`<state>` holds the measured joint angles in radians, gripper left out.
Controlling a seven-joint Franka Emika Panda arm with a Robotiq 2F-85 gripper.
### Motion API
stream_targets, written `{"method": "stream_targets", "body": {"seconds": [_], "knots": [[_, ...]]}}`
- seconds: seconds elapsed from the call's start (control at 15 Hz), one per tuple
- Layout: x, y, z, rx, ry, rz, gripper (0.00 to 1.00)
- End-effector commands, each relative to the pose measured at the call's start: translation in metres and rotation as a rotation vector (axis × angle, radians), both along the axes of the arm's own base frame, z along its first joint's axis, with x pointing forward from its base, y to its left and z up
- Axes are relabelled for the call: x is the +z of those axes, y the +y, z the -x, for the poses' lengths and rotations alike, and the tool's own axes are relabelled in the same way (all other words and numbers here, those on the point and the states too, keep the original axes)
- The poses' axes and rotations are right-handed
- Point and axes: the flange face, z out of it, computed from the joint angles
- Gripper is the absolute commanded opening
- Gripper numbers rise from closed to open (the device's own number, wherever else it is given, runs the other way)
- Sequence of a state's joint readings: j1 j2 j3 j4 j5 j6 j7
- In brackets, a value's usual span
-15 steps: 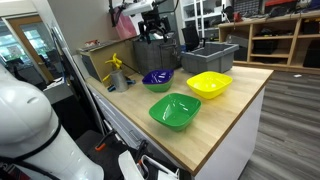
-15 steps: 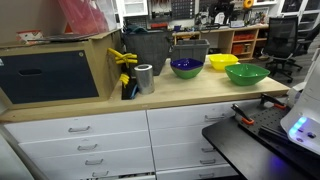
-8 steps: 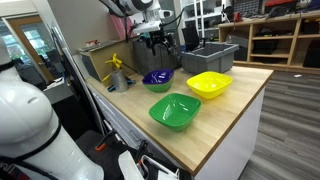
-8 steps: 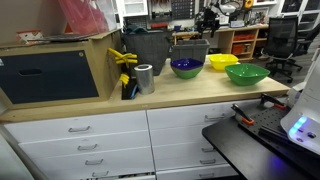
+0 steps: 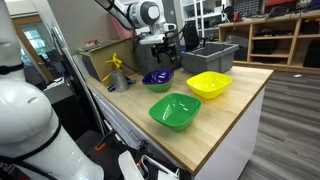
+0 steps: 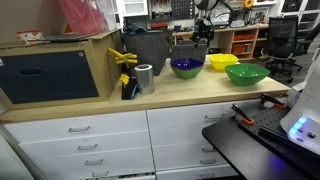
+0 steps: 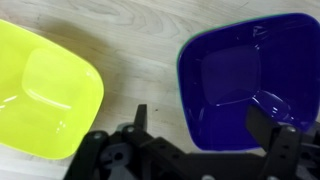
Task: Remove the blue bowl from the stacked bowls
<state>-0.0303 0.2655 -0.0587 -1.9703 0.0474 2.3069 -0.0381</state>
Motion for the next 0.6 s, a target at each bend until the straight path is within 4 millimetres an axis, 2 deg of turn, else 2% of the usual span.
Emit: {"method": "stream_targets", "body": {"seconds": [0.0,0.53], "knots": [[-0.016,0.0,-0.009,-0.042,0.008,-0.006,1.0],[-0.059,-0.004,-0.005,-0.078,0.08,-0.006,1.0]]}}
